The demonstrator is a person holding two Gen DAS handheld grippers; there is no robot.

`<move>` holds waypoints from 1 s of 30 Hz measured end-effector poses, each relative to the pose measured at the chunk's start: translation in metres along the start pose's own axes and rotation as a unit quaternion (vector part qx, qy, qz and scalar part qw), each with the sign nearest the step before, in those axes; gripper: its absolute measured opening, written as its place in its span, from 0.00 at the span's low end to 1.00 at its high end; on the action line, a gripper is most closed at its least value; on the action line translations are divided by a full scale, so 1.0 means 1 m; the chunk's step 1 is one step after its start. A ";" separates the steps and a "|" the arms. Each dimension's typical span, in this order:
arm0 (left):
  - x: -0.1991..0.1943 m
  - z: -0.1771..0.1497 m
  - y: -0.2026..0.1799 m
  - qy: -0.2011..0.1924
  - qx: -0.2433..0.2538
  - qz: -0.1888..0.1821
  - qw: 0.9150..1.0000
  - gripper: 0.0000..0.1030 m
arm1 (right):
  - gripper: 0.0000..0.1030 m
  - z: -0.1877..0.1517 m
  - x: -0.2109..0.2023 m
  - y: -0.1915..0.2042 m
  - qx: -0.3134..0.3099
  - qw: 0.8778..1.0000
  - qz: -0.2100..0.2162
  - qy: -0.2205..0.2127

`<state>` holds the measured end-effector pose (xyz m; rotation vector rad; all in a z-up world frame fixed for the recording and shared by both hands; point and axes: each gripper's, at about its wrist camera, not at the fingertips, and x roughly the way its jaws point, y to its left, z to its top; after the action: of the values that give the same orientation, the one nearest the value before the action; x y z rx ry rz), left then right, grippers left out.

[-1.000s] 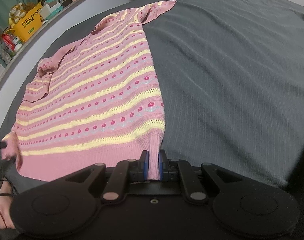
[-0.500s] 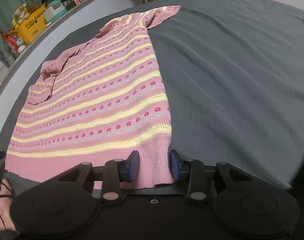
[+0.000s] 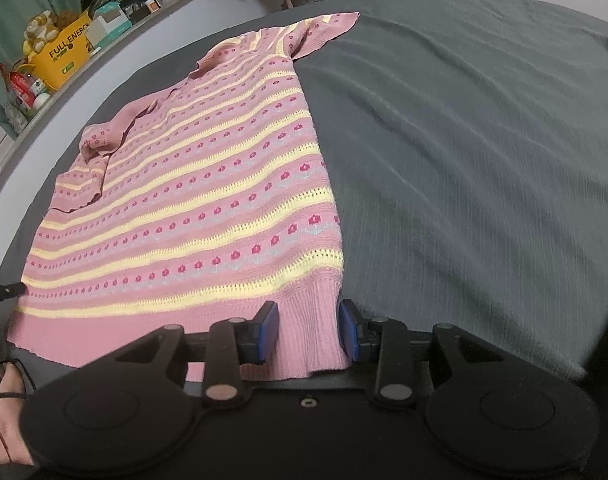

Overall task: Fold clothes
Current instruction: 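Tug the hem ribbing with both grippers, then open both to release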

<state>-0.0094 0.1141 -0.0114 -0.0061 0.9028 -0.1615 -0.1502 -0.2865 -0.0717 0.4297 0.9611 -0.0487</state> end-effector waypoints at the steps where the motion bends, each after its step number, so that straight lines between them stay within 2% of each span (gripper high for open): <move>1: -0.003 -0.002 -0.010 -0.007 0.030 -0.011 0.999 0.06 | 0.33 0.000 0.000 0.000 -0.001 1.000 0.000 0.000; 4: -0.009 -0.009 -0.037 -0.003 0.115 -0.031 0.993 0.06 | 0.33 0.000 0.000 -0.001 0.001 1.000 0.002 -0.001; 7: -0.009 -0.014 -0.046 0.025 0.157 -0.022 0.987 0.06 | 0.34 0.000 0.000 -0.001 0.003 1.000 0.004 -0.001; 10: -0.015 -0.019 -0.047 0.033 0.175 -0.002 0.984 0.11 | 0.34 0.000 0.000 -0.002 0.005 1.000 0.007 -0.002; 11: -0.019 -0.021 -0.043 0.024 0.169 -0.003 0.985 0.11 | 0.34 0.000 0.000 -0.002 0.008 1.000 0.008 -0.002; 14: -0.026 -0.016 -0.021 0.003 0.096 -0.001 0.995 0.11 | 0.34 0.000 0.000 -0.002 0.011 1.000 0.009 -0.002; 16: -0.024 -0.012 0.000 0.022 0.026 -0.011 0.999 0.11 | 0.34 0.001 0.000 -0.002 0.008 1.000 0.008 -0.001; 18: -0.021 -0.014 0.017 0.040 -0.020 -0.015 0.999 0.11 | 0.35 0.001 0.001 -0.001 0.006 1.000 0.007 -0.001; 22: -0.012 -0.020 0.017 0.048 -0.021 -0.024 0.998 0.11 | 0.36 0.000 0.001 0.001 0.002 1.000 0.005 -0.002; 28: -0.008 -0.024 -0.013 0.032 0.038 -0.021 0.999 0.12 | 0.36 0.000 0.001 0.000 0.002 1.000 0.004 -0.002; 29: -0.009 -0.025 -0.017 0.033 0.050 -0.018 0.998 0.24 | 0.36 0.000 0.001 0.000 0.001 1.000 0.004 -0.002; 30: -0.010 -0.025 -0.021 0.033 0.062 -0.015 0.997 0.40 | 0.36 0.001 0.001 0.000 0.001 1.000 0.004 -0.002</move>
<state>-0.0380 0.0964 -0.0177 0.1005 0.9582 -0.2466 -0.1491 -0.2866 -0.0726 0.4348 0.9556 -0.0426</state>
